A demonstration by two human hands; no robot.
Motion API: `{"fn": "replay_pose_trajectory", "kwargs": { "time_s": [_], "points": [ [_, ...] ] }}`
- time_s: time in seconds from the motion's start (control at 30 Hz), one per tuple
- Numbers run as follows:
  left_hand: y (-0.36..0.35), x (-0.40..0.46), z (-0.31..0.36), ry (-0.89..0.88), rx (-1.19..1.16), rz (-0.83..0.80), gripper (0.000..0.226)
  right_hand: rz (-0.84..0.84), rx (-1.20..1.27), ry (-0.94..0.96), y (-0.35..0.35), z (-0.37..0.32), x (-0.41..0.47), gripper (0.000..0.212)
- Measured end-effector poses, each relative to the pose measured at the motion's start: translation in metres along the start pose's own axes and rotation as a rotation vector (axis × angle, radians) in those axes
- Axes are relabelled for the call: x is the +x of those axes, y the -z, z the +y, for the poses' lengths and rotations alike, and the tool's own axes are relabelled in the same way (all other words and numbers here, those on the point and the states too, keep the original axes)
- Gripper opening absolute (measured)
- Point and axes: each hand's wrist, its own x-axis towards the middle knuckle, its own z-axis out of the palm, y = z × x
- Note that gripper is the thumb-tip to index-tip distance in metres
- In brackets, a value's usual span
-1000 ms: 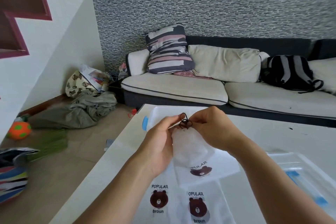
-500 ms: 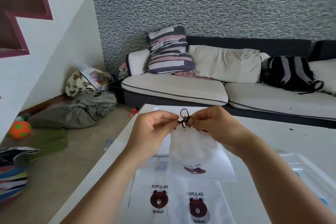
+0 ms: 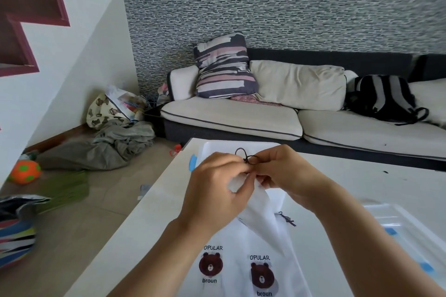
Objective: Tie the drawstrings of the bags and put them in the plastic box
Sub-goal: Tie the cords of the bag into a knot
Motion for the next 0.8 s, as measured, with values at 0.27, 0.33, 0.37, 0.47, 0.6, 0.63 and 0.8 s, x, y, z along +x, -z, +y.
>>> {"fn": "replay_pose_trajectory", "kwargs": {
  "time_s": [0.27, 0.33, 0.37, 0.47, 0.6, 0.63, 0.8],
  "points": [
    [0.0000, 0.0040, -0.0042, 0.186, -0.148, -0.032, 0.017, -0.059, -0.031, 0.047, 0.0029, -0.0018, -0.0044, 0.015],
    [0.0009, 0.0041, -0.0049, 0.254, -0.218, -0.074, 0.022, -0.054, -0.060, 0.048, 0.0037, -0.0026, -0.0046, 0.015],
    [0.0014, 0.0040, -0.0051, 0.285, -0.250, -0.093, 0.026, -0.051, -0.078, 0.052, 0.0038, -0.0028, -0.0049, 0.016],
    [0.0021, 0.0032, -0.0063, 0.376, -0.312, -0.136, 0.036, -0.044, -0.126, 0.062, 0.0039, -0.0031, -0.0052, 0.018],
    [0.0033, 0.0035, -0.0088, 0.435, -0.346, -0.181, 0.032, -0.045, -0.131, 0.062, 0.0047, -0.0036, -0.0054, 0.021],
    [0.0034, 0.0041, -0.0084, 0.465, -0.363, -0.192, 0.031, -0.047, -0.137, 0.061, 0.0044, -0.0047, -0.0056, 0.022],
    [0.0031, 0.0064, -0.0091, 0.685, -0.517, -0.255, 0.027, -0.060, -0.131, 0.050, 0.0031, -0.0070, -0.0083, 0.028]
  ]
}}
